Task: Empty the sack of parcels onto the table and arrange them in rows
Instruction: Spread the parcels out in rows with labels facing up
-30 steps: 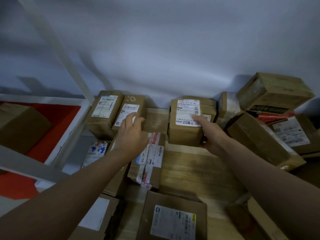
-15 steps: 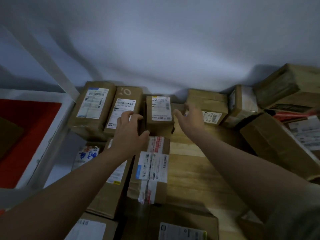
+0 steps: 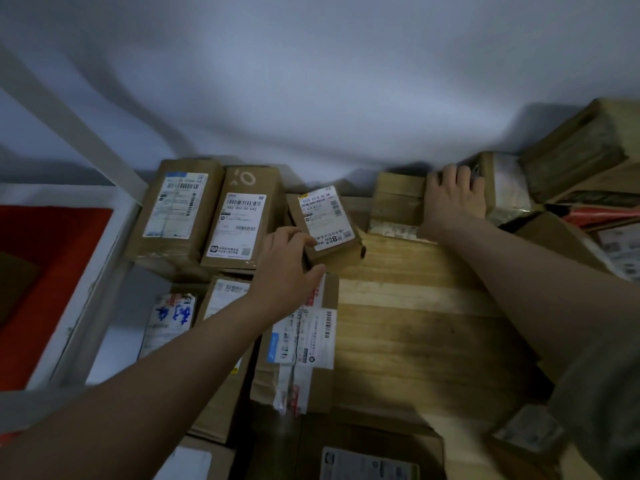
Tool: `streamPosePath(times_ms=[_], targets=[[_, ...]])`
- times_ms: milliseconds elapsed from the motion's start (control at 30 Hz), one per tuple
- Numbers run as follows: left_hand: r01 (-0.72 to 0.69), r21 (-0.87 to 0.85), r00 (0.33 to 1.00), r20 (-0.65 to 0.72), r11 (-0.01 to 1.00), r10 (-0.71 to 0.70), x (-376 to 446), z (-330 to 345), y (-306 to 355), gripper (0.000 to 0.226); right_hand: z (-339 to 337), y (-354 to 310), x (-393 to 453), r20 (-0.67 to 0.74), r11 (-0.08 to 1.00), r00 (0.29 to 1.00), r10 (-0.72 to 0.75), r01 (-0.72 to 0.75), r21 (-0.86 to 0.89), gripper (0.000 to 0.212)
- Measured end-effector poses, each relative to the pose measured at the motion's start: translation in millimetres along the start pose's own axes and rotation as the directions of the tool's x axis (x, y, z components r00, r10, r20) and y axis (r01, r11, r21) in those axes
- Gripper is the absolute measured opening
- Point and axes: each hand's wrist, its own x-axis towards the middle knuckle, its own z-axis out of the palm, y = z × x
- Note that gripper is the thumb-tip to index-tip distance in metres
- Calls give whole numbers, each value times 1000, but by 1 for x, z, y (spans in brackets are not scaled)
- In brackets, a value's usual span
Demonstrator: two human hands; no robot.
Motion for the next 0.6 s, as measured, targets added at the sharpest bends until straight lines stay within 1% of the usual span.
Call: streamPosePath(times_ms=[67, 133, 200, 233, 267, 300, 333, 367, 400, 500, 567, 600], targets=[[2, 21, 1000, 18, 1000, -2, -1, 2, 6, 48, -2, -1, -4, 27, 999, 1000, 12, -13, 44, 95], [7, 29, 999, 37, 1000, -8, -1, 4, 12, 49, -2, -2, -13, 46, 976, 997, 54, -62, 210, 96], [15, 31, 999, 37, 999, -16, 0, 4, 14, 48, 0, -5, -23, 20, 906, 992, 126, -123, 406, 98], [23, 31, 999, 32, 999, -24, -1, 4, 15, 48, 0, -5, -28, 35, 848, 985, 168, -162, 505, 99], [31, 29, 999, 27, 999, -32, -1, 5, 16, 48, -1, -5, -31, 93, 756, 977, 195, -209, 621, 99], [40, 24, 999, 23, 999, -41, -3, 5, 16, 47, -1, -3, -33, 178, 617, 963, 201, -265, 741, 96], [49, 19, 999, 22, 999, -50, -4, 5, 17, 47, -1, -2, -35, 261, 446, 948, 182, -316, 837, 86], [56, 14, 998, 21, 998, -56, -6, 5, 18, 46, 0, 0, -38, 329, 326, 930, 163, -365, 872, 72], [61, 8, 998, 19, 998, -61, -7, 5, 19, 46, 1, 2, -41, 374, 288, 913, 163, -407, 867, 63], [70, -2, 997, 19, 998, -70, -11, 5, 20, 46, 17, 4, -48, 457, 329, 869, 190, -494, 804, 63], [72, 4, 997, 20, 997, -72, -12, 5, 22, 46, 17, -1, -56, 453, 314, 874, 179, -487, 815, 54], [73, 6, 997, 22, 997, -73, -12, 6, 22, 46, 14, -5, -60, 454, 279, 877, 154, -480, 832, 46]])
